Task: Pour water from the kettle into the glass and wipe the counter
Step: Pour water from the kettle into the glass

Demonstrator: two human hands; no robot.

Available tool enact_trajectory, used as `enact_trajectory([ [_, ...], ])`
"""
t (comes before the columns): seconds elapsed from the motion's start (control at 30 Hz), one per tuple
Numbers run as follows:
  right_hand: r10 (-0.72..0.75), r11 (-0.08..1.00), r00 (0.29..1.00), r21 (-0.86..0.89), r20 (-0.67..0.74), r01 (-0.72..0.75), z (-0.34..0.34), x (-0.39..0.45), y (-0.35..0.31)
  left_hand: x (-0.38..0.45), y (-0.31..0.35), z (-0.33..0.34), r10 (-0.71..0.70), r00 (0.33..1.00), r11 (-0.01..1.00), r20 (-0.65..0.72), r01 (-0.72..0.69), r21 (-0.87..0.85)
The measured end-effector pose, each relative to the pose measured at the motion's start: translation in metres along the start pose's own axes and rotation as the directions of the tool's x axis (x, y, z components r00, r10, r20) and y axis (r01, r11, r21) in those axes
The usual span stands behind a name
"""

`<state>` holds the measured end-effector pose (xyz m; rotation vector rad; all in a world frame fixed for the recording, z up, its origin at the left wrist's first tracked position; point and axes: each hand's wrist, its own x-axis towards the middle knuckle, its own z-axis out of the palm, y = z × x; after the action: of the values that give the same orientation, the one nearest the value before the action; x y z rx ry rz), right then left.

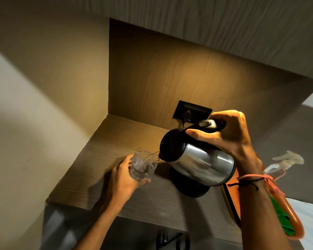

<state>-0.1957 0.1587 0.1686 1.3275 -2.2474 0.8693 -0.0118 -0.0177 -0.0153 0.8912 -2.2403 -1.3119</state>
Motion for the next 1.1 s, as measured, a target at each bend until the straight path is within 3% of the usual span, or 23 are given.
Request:
enact_trajectory([
  [0.3,-0.031,0.999,0.999,-0.033,0.007,0.031,0.0,0.003,-0.001,0.0,0.001,0.0,-0.017,1.0,1.0,0.011,0.017,0.006],
  [0.43,0.022,1.0,1.0,0.0,0.001,-0.022,0.0,-0.001,0.002,0.001,-0.002,0.001,-0.001,1.0,1.0,-0.003,0.001,0.01],
  [0.53,0.152,0.98,0.987,0.133,-0.046,-0.145,0.002,-0.012,0.012,0.001,-0.006,0.001,0.028,1.0,1.0,0.0,-0.028,0.009],
  [0.73,0.481,0.797,0.875,0.448,-0.063,-0.406,0.012,-0.05,0.051,-0.003,-0.001,-0.003,0.091,0.996,0.995,-0.007,-0.091,-0.03],
  [0.8,0.549,0.72,0.833,0.542,-0.064,-0.433,0.015,-0.064,0.06,-0.005,0.008,-0.008,0.193,0.978,0.98,-0.079,-0.19,0.054],
  [0.9,0.609,0.626,0.792,0.645,-0.054,-0.438,0.022,-0.082,0.066,-0.007,0.032,-0.014,0.33,0.94,0.944,-0.086,-0.329,0.029],
  [1.0,0.679,0.541,0.729,0.731,-0.087,-0.416,0.029,-0.097,0.07,-0.004,0.062,-0.007,0.372,0.927,0.927,0.052,-0.368,-0.076],
  [1.1,0.72,0.485,0.687,0.779,-0.097,-0.398,0.03,-0.105,0.072,0.0,0.087,0.011,0.348,0.907,0.914,0.237,-0.272,-0.301],
])
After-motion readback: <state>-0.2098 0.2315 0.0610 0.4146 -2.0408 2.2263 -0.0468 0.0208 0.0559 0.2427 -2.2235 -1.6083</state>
